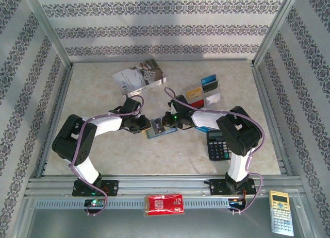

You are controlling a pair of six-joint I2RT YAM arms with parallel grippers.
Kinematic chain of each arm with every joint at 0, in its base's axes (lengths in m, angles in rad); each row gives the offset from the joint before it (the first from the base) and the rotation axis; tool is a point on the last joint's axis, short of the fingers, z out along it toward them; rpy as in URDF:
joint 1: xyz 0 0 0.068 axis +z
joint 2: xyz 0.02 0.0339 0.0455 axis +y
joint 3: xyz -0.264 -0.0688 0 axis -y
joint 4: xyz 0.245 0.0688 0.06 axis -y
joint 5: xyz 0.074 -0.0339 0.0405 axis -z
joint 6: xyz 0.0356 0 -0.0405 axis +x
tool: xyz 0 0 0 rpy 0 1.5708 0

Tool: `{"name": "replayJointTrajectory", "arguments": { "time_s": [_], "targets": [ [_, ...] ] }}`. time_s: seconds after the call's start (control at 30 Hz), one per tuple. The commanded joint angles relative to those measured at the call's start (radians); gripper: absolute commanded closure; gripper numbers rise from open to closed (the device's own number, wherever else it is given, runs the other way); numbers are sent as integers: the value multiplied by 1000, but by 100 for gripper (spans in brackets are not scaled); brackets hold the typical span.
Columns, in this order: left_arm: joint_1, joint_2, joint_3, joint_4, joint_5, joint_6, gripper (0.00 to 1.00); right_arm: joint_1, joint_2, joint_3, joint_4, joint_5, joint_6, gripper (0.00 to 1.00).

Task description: Take the credit cards out of the card holder

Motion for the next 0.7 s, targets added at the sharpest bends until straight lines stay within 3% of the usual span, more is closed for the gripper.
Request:
{"name": "replayJointTrajectory", "arguments": {
  "time_s": [0.0,0.33,0.53,0.67],
  "targets": [
    [9,-35,38,-22,50,31,82,7,-8,5,1,-15,-17,100],
    [7,55,52,8,73,16,87,2,3,6,16,-61,-14,99],
    [9,95,38,-8,29,16,90,-4,29,-3,92,-184,28,82],
    [8,101,26,-16,16,23,91,-4,48,5,108,-216,38,79]
  ]
}}
